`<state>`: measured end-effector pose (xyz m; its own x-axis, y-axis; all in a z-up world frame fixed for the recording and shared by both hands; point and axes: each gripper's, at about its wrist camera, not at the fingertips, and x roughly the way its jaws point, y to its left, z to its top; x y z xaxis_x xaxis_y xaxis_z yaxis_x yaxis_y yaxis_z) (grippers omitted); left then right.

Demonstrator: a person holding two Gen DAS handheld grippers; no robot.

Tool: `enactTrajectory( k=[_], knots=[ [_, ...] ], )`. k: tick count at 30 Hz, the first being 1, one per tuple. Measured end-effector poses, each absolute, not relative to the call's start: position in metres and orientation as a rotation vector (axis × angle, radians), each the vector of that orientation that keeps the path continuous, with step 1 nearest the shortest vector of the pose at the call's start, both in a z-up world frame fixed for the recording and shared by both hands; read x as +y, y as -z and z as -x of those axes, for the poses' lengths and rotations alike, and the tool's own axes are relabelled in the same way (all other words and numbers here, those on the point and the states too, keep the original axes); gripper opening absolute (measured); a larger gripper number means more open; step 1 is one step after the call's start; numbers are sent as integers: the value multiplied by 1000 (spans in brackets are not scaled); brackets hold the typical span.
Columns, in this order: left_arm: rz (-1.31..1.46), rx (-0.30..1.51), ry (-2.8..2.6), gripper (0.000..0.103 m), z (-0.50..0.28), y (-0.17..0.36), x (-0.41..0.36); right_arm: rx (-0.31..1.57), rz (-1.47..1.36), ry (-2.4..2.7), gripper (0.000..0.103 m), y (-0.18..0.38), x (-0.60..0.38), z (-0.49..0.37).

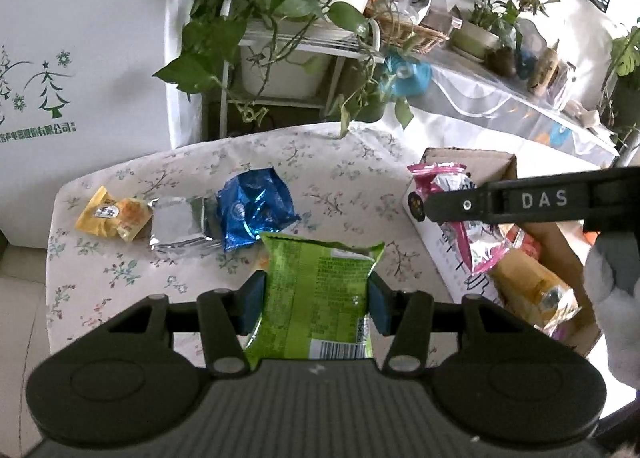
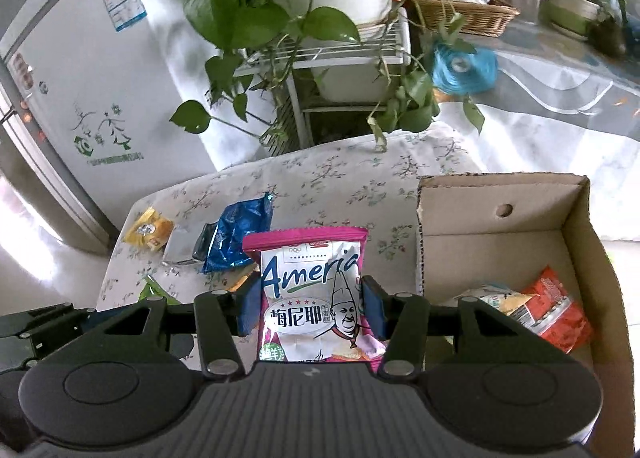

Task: Organize snacks
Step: 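Carry both packets into the cardboard box and open both grippers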

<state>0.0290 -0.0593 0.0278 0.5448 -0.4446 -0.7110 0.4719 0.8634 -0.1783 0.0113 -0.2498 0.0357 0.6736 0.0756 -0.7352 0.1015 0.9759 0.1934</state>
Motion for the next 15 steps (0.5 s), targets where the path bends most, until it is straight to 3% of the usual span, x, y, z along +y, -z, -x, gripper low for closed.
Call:
enactTrajectory(
  k=[15],
  knots=[
    [-28,828,537,51,-28,-34,-102,796,-248,102,58,-43,-276,1]
  ],
)
